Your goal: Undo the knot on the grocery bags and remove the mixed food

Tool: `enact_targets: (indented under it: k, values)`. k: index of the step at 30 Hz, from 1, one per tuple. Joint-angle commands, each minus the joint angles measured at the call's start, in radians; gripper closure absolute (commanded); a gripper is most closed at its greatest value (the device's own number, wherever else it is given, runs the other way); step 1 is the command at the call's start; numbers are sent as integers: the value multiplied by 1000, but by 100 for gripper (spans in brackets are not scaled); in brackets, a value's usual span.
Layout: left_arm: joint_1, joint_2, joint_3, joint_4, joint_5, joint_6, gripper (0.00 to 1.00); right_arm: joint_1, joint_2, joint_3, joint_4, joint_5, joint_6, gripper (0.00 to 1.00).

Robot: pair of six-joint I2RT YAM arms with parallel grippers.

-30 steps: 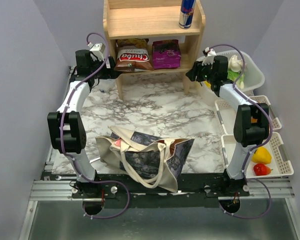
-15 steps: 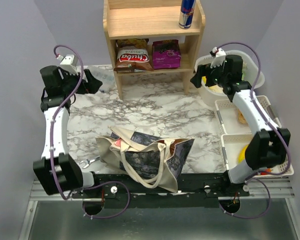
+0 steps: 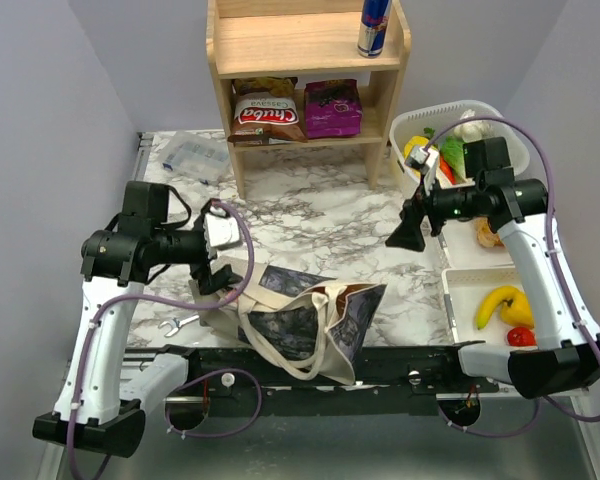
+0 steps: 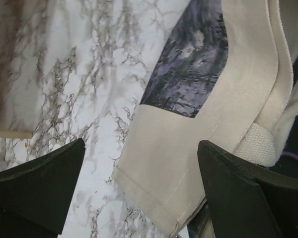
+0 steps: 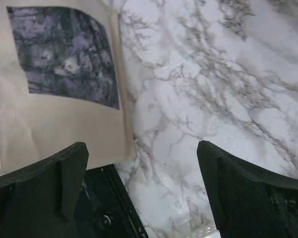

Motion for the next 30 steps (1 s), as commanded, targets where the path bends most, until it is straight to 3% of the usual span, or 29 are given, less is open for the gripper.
enact_targets:
  k: [1, 7, 12, 20, 27, 30]
  values:
    - [-158, -24, -28, -150, -97, 164, 2, 86, -75, -66, -114, -26, -98, 0]
    - [-276, 2, 1, -139, -207, 163, 2, 161, -108, -68, -171, 21, -176, 0]
    - [-275, 40, 177, -217, -160, 141, 2, 161, -145, 13, -298, 20, -235, 0]
    - [-295, 70, 315, -335, -80, 94, 1, 164, -200, -64, -227, -40, -206, 0]
    - [-463, 40, 115, -297, -286, 78, 1, 204, -247, -128, -300, -38, -336, 0]
    - [-528, 9, -6, -190, -392, 26, 1, 205, -274, -166, -201, -42, -294, 0]
